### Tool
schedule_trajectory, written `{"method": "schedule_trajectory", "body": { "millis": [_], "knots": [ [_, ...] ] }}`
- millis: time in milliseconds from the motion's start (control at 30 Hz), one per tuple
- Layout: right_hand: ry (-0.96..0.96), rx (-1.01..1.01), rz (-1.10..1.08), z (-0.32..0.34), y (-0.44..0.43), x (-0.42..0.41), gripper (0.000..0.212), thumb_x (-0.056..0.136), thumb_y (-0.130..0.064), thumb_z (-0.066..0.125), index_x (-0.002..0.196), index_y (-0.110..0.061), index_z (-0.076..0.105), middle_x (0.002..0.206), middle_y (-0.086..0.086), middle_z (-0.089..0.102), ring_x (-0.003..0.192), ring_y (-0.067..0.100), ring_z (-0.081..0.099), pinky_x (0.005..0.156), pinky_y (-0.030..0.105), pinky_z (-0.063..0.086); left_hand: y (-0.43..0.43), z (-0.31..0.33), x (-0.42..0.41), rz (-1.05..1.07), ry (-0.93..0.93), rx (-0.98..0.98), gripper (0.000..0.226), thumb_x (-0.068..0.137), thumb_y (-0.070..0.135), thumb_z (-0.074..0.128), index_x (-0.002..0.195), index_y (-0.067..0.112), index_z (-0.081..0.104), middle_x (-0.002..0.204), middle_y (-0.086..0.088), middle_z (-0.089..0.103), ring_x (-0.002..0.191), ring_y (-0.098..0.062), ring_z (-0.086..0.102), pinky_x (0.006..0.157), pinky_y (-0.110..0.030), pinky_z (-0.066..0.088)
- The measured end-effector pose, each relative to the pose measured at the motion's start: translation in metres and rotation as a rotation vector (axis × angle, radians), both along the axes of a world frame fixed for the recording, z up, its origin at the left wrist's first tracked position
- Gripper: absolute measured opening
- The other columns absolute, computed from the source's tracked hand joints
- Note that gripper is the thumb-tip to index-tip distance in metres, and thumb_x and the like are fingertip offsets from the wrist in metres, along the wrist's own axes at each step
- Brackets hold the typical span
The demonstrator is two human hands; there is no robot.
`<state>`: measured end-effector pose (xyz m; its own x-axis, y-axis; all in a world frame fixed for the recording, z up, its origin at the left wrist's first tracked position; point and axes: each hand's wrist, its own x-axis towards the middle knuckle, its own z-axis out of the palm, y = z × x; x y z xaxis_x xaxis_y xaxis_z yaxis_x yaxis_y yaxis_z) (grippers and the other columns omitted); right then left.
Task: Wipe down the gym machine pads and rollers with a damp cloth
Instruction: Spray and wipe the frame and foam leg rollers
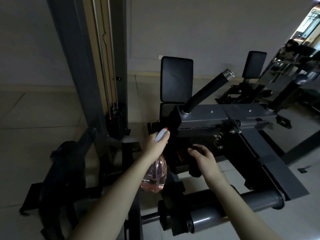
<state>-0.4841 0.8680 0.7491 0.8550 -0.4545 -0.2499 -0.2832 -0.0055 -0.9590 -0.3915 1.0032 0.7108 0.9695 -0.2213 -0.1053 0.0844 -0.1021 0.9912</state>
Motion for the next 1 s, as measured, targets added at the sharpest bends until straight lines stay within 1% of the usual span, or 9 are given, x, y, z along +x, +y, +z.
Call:
{"method": "schedule_trajectory", "body": {
  "millis": [100, 200, 267, 400, 567, 733, 900, 933, 1000],
  "knots": [
    [0.021, 0.022, -0.005, -0.009, 0.002, 0.001, 0.012, 0.089, -0.013, 0.062, 0.101, -0.017, 0.060, 0.095, 0.003, 0.065, 0.085, 0.013, 0.063, 0.065, 0.018, 0.049, -0.005, -0.005, 0.008, 0.054, 0.029, 0.003, 0.036, 0.100, 0.037, 0.047, 0.129, 0.021, 0.059, 0.075, -0.003, 0.059, 0.066, -0.008, 0.055, 0.068, -0.019, 0.044],
    [0.026, 0.099, -0.002, -0.015, 0.001, 0.003, 0.011, 0.089, -0.009, 0.061, 0.095, -0.018, 0.059, 0.089, 0.002, 0.065, 0.078, 0.011, 0.064, 0.056, 0.012, 0.050, -0.009, -0.012, 0.015, 0.070, 0.072, -0.014, 0.037, 0.099, 0.039, 0.047, 0.129, 0.022, 0.059, 0.070, 0.000, 0.057, 0.066, -0.013, 0.055, 0.075, -0.026, 0.049],
    [0.029, 0.106, 0.017, -0.016, 0.002, 0.002, 0.013, 0.088, -0.008, 0.061, 0.098, -0.017, 0.060, 0.087, 0.002, 0.066, 0.076, 0.010, 0.065, 0.059, 0.013, 0.052, -0.012, -0.016, 0.018, 0.062, 0.100, -0.024, 0.036, 0.098, 0.041, 0.049, 0.127, 0.023, 0.061, 0.070, 0.001, 0.056, 0.066, -0.015, 0.055, 0.076, -0.031, 0.049],
    [0.025, 0.088, 0.061, -0.017, 0.003, 0.002, 0.015, 0.088, -0.008, 0.061, 0.097, -0.020, 0.060, 0.092, 0.002, 0.065, 0.080, 0.011, 0.065, 0.063, 0.013, 0.052, -0.014, -0.023, 0.021, 0.025, 0.081, 0.025, 0.038, 0.097, 0.046, 0.048, 0.126, 0.026, 0.062, 0.068, 0.003, 0.060, 0.067, -0.013, 0.059, 0.078, -0.030, 0.050],
    [0.022, 0.061, 0.072, -0.017, 0.005, 0.002, 0.017, 0.088, -0.011, 0.062, 0.102, -0.022, 0.059, 0.098, 0.006, 0.066, 0.087, 0.017, 0.067, 0.070, 0.023, 0.054, -0.019, -0.028, 0.017, 0.019, 0.073, 0.080, 0.034, 0.095, 0.051, 0.048, 0.115, 0.031, 0.067, 0.065, 0.003, 0.060, 0.062, -0.008, 0.058, 0.065, -0.018, 0.045],
    [0.001, -0.007, 0.025, -0.017, 0.004, 0.003, 0.021, 0.088, -0.012, 0.063, 0.107, -0.020, 0.058, 0.100, 0.004, 0.066, 0.090, 0.016, 0.066, 0.062, 0.014, 0.052, -0.014, -0.030, 0.021, 0.050, 0.114, 0.041, 0.026, 0.094, 0.050, 0.050, 0.105, 0.035, 0.068, 0.064, 0.000, 0.057, 0.061, -0.015, 0.056, 0.066, -0.028, 0.048],
    [-0.099, -0.305, 0.069, -0.010, 0.004, 0.021, 0.027, 0.087, -0.013, 0.065, 0.110, -0.023, 0.056, 0.099, -0.007, 0.064, 0.095, 0.009, 0.063, 0.071, 0.011, 0.048, -0.005, -0.022, 0.027, 0.011, 0.040, 0.042, 0.022, 0.097, 0.041, 0.050, 0.116, 0.037, 0.060, 0.078, -0.001, 0.067, 0.074, -0.012, 0.062, 0.075, -0.027, 0.048],
    [-0.134, -0.420, 0.085, -0.007, 0.005, 0.027, 0.028, 0.086, -0.014, 0.066, 0.110, -0.024, 0.056, 0.099, -0.008, 0.063, 0.095, 0.007, 0.061, 0.073, 0.010, 0.046, -0.004, -0.021, 0.028, 0.020, 0.019, 0.037, 0.019, 0.098, 0.036, 0.050, 0.113, 0.035, 0.061, 0.080, -0.006, 0.067, 0.076, -0.015, 0.062, 0.073, -0.027, 0.046],
    [-0.224, -0.692, 0.126, 0.000, 0.006, 0.045, 0.033, 0.084, -0.014, 0.067, 0.116, -0.018, 0.057, 0.106, -0.004, 0.060, 0.098, 0.008, 0.056, 0.077, 0.006, 0.040, -0.001, -0.019, 0.029, 0.037, -0.020, 0.039, 0.019, 0.098, 0.027, 0.049, 0.083, 0.023, 0.060, 0.072, -0.011, 0.056, 0.069, -0.021, 0.055, 0.068, -0.030, 0.040]
  ]
}}
